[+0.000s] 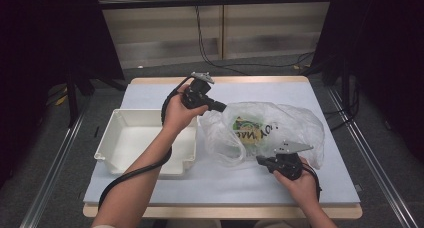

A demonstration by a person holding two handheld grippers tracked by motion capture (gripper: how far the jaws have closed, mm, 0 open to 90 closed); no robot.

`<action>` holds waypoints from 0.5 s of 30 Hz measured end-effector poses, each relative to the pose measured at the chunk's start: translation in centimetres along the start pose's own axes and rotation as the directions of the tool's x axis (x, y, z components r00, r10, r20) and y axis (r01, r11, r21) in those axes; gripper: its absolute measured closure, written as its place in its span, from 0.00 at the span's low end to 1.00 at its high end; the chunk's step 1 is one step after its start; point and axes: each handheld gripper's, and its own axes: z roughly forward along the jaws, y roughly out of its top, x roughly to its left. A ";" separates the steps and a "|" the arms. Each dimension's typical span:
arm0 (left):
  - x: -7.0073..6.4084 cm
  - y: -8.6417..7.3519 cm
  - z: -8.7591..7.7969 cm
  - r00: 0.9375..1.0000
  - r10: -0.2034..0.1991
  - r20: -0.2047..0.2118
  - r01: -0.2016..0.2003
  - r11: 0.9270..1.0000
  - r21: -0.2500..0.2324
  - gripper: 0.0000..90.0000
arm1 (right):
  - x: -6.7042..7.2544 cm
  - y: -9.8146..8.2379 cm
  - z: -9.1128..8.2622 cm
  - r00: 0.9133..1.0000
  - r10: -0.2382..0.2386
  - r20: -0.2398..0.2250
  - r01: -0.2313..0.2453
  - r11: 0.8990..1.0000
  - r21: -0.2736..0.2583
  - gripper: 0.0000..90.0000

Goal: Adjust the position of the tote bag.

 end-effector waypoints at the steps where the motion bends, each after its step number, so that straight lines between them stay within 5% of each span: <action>1: 0.3 0.1 0.1 1.000 0.006 -0.003 -0.006 1.000 0.010 1.00 | -0.1 0.0 0.0 1.000 0.002 0.000 -0.002 1.000 -0.001 1.00; 15: 3.0 0.8 1.3 0.999 -0.032 -0.017 0.032 0.999 0.014 1.00 | -0.6 -0.3 0.1 1.000 0.011 0.004 -0.011 1.000 -0.001 1.00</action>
